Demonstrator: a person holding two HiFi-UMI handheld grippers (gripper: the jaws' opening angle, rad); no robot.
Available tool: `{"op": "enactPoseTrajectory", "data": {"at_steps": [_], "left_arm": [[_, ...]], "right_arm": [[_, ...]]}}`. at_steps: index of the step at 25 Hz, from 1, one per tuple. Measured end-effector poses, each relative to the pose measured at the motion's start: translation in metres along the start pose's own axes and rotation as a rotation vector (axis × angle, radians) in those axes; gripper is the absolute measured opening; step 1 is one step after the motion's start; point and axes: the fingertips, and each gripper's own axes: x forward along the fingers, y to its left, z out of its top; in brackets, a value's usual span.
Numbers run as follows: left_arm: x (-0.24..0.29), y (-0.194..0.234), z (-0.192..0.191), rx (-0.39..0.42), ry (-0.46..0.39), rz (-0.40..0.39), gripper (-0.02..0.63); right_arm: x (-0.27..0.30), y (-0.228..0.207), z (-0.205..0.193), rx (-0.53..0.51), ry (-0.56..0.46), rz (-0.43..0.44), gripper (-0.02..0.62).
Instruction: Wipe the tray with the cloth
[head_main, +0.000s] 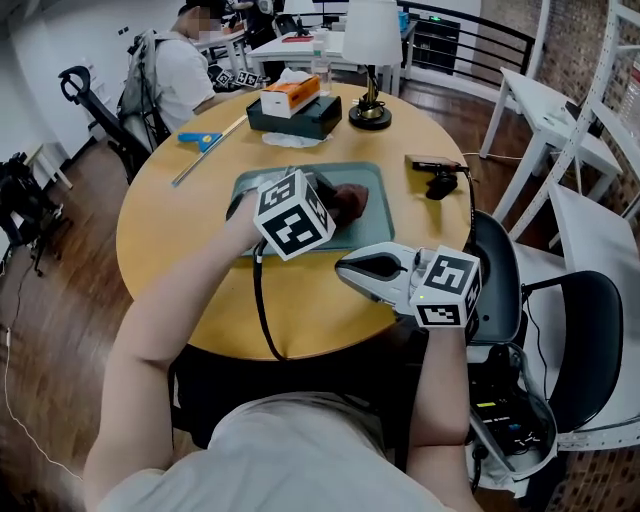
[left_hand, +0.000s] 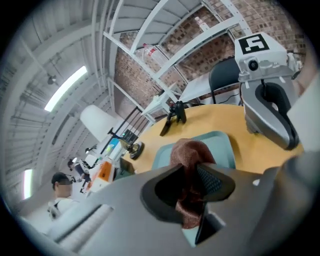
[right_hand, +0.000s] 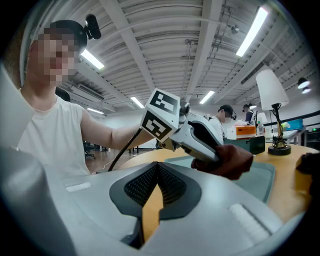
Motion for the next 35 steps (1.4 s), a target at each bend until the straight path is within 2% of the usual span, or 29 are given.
{"op": "enactPoseTrajectory", "data": {"at_steps": [4, 7, 13, 15, 16, 19, 24, 26, 29, 32, 35], "left_arm": [[-0.045, 0.043, -0.027, -0.064, -0.029, 0.218, 0.081], [-0.08, 0.067, -0.055, -0.074, -0.01, 0.367, 0.081], [-0.161, 0.116, -0.12, -0.03, 0.105, 0.741, 0.081], [-0.183, 0.123, -0.139, -0.018, 0.146, 0.817, 0.083], [-0.188, 0.124, -0.148, -0.004, 0.177, 0.831, 0.083], [-0.182, 0.114, -0.18, 0.021, 0.28, 0.779, 0.083], [-0.147, 0.077, -0.238, -0.055, 0.387, 0.553, 0.083], [-0.136, 0.066, -0.253, -0.065, 0.414, 0.489, 0.083], [-0.126, 0.055, -0.268, -0.035, 0.462, 0.432, 0.083], [-0.117, 0.044, -0.28, 0.042, 0.536, 0.364, 0.083], [-0.112, 0.04, -0.284, 0.074, 0.561, 0.334, 0.083]], "right_arm": [[0.0, 0.0, 0.0, 0.001, 0.001, 0.003, 0.002], [0.0, -0.001, 0.001, 0.003, -0.005, 0.001, 0.002], [0.005, -0.004, 0.002, 0.011, -0.007, -0.015, 0.002], [0.009, -0.003, 0.003, 0.014, -0.004, -0.015, 0.002], [0.011, -0.003, 0.004, 0.016, -0.003, -0.017, 0.002], [0.017, -0.001, 0.005, 0.019, 0.002, -0.017, 0.002], [0.034, 0.008, 0.005, 0.019, 0.013, 0.012, 0.002], [0.039, 0.01, 0.005, 0.018, 0.016, 0.022, 0.002], [0.041, 0.013, 0.005, 0.018, 0.018, 0.026, 0.002], [0.041, 0.013, 0.006, 0.016, 0.017, 0.025, 0.002], [0.042, 0.012, 0.006, 0.016, 0.018, 0.029, 0.002]]}}
